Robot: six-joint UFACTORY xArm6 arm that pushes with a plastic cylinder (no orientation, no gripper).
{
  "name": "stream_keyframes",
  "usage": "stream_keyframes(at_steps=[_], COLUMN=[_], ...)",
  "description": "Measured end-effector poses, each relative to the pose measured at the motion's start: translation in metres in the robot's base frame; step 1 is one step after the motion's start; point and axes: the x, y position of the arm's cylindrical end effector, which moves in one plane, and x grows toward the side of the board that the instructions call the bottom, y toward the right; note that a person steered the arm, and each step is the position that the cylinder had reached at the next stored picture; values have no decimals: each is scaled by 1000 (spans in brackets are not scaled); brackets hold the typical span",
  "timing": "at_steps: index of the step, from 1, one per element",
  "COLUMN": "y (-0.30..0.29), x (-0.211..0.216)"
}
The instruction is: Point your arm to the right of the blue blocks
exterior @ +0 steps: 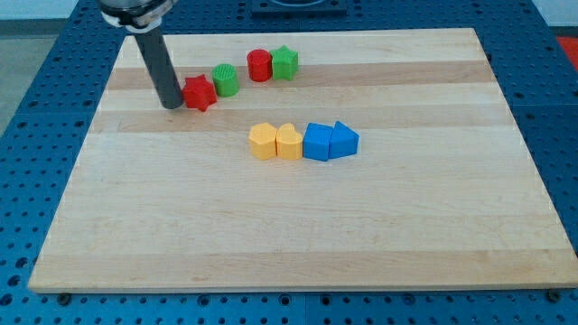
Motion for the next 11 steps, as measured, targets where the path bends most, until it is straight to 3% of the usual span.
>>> stream_keyframes(at_steps=[3, 5, 7, 10, 11], y=[20, 24, 106, 281, 293], x=[6, 76, 133, 127, 104])
